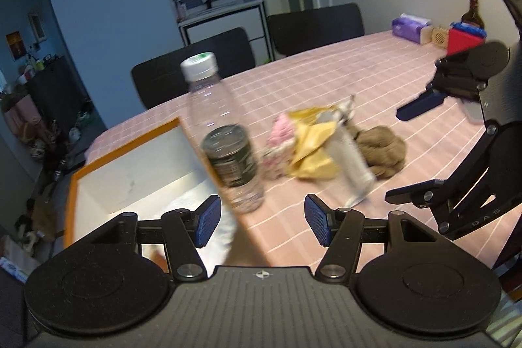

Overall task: Organize soft objects
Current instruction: 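Move both open tools back over the remaining pile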

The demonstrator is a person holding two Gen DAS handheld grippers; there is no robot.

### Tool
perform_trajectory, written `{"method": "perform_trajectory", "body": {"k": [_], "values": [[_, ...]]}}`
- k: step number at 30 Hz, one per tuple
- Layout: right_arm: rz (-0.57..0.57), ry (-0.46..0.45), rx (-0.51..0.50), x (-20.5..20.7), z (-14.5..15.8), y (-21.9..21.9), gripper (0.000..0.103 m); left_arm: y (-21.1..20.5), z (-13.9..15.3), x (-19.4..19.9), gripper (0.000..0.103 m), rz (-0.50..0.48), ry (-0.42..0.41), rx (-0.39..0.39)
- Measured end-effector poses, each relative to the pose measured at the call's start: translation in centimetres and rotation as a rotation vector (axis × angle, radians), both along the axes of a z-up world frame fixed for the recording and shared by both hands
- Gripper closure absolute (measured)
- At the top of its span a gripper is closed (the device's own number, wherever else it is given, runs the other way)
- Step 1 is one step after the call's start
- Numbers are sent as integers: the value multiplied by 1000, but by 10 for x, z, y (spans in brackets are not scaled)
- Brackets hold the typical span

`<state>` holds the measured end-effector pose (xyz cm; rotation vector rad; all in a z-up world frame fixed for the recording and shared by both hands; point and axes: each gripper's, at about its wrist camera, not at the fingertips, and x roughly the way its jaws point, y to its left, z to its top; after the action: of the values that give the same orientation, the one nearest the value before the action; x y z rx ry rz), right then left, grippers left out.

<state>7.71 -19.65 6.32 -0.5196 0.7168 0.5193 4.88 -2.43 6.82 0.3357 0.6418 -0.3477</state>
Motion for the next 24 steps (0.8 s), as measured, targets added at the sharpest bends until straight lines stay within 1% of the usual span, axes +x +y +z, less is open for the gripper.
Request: {"method": "perform_trajectory", "body": {"k": [3, 5, 8, 13, 16, 19, 24], "values": [[-54, 30, -6, 3, -11, -23, 22, -15, -6, 1, 33, -25, 10, -56], [-86, 48, -11, 6, -19, -37, 22, -27, -11, 2, 33, -45, 19, -73], [-122, 73, -6, 9, -29, -57, 22, -45, -20, 3, 33, -72, 21, -84], [-173, 126, 0, 18, -49, -85, 22, -69, -41, 13, 33, -90, 42, -69], [-193, 154, 13, 26, -59, -96, 23, -77, -52, 21, 33, -91, 57, -55], [-206, 176, 35, 35, -66, -105, 23, -81, -60, 31, 33, -77, 76, -61], [-195, 193, 65, 50, -69, -107, 24, -86, -65, 49, 33, -40, 111, -136]]}}
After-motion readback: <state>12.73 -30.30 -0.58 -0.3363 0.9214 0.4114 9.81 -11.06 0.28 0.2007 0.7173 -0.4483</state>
